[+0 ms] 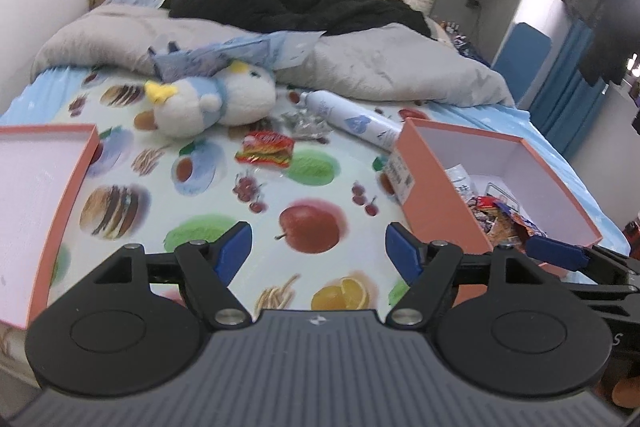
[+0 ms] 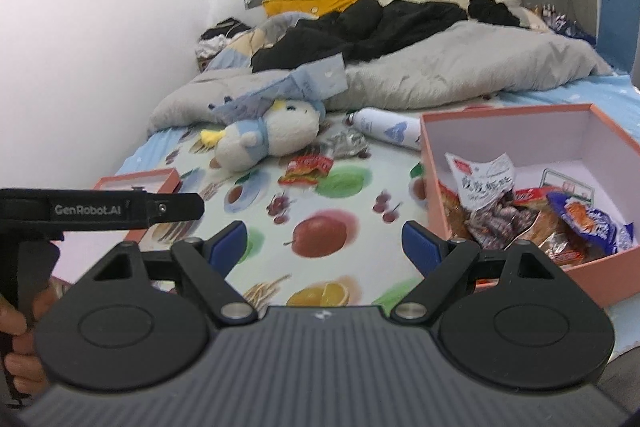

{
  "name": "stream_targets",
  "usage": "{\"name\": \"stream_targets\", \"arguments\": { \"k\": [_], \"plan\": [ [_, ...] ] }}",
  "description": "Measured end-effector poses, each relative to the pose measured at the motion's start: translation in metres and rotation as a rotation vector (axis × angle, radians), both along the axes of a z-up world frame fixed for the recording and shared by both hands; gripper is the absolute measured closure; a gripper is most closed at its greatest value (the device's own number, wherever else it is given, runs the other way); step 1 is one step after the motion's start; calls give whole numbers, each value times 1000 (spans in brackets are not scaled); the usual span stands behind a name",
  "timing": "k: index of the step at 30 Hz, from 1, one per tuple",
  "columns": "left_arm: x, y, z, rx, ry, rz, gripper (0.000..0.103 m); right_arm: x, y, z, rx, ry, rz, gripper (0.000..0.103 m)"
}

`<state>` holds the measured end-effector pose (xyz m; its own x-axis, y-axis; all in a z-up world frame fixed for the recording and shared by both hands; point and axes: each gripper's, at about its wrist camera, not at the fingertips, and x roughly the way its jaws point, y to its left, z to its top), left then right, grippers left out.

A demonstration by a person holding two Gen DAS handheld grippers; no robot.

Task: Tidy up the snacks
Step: 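Withdraw both tools from the box back toward the remaining snacks, then grasp the red spicy-strip packet with the left tool while the right tool grasps the clear foil packet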

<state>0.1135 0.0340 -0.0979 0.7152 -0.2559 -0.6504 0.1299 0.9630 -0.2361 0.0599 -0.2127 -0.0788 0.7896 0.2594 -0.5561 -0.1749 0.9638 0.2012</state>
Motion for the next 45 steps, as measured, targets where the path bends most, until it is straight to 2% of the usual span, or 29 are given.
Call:
{"name": "stream_targets", "arguments": {
  "k": [6, 14, 18, 22, 27, 33, 42, 45],
  "plan": [
    [9, 12, -13, -8, 3, 18, 25, 12, 5, -2, -22, 0, -4, 17],
    [39, 22, -44, -37, 51, 43, 25, 50, 12, -5, -56, 14, 12, 17],
    [62, 21, -60, -42, 53, 38, 16, 75, 16, -9, -65, 22, 36, 18],
    [94, 20, -77, -46, 66, 37, 15, 108, 24, -17, -82, 38, 62, 18],
    [140, 21, -101, -34, 82, 34, 6, 152, 31, -29, -111, 62, 101, 18],
    [205, 14, -132, -13, 105, 8, 4, 221, 33, -43, -109, 110, 123, 18],
    [290, -11, -171, 62, 118, -53, 4, 320, 39, -80, -145, 192, 160, 20],
    [306, -20, -180, 129, 101, -63, 4, 345, 40, -93, -148, 227, 169, 21]
  ]
}}
